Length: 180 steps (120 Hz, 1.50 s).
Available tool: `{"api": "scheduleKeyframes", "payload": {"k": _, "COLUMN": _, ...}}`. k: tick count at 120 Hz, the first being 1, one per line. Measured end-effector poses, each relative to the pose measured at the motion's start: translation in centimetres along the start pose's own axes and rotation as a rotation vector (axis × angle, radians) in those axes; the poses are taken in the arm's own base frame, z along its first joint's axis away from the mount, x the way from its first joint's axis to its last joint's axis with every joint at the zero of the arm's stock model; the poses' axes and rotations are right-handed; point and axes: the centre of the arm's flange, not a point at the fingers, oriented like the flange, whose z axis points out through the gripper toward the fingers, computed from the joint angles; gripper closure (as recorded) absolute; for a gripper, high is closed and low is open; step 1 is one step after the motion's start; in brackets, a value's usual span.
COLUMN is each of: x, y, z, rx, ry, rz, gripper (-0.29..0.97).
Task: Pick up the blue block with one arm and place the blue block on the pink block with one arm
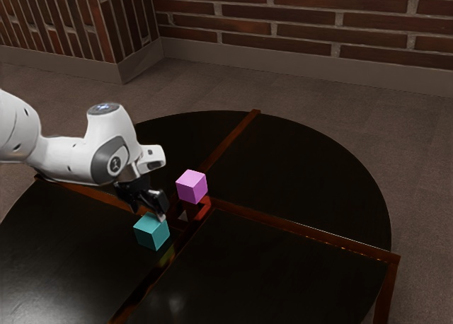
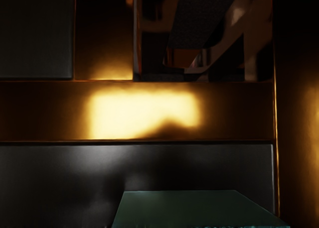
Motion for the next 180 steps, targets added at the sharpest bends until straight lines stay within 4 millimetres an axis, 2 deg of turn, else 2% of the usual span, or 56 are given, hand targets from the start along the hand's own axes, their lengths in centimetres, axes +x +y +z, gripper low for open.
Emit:
{"api": "scheduleKeyframes", "payload": {"k": 23, "x": -1.8, "y": 0.6, "z": 0.8, "rx": -0.013, "ry": -0.023, "rz": 0.007, "gripper": 0.03}}
{"api": "scheduleKeyframes", "payload": {"k": 54, "x": -1.2, "y": 0.6, "z": 0.3, "rx": 0.034, "ry": 0.014, "rz": 0.118, "gripper": 0.03}}
{"api": "scheduleKeyframes", "payload": {"k": 94, "x": -1.3, "y": 1.2, "z": 0.8, "rx": 0.035, "ry": 0.015, "rz": 0.176, "gripper": 0.03}}
{"api": "scheduleKeyframes", "payload": {"k": 180, "x": -1.7, "y": 1.4, "z": 3.3, "rx": 0.003, "ry": -0.019, "rz": 0.107, "gripper": 0.02}}
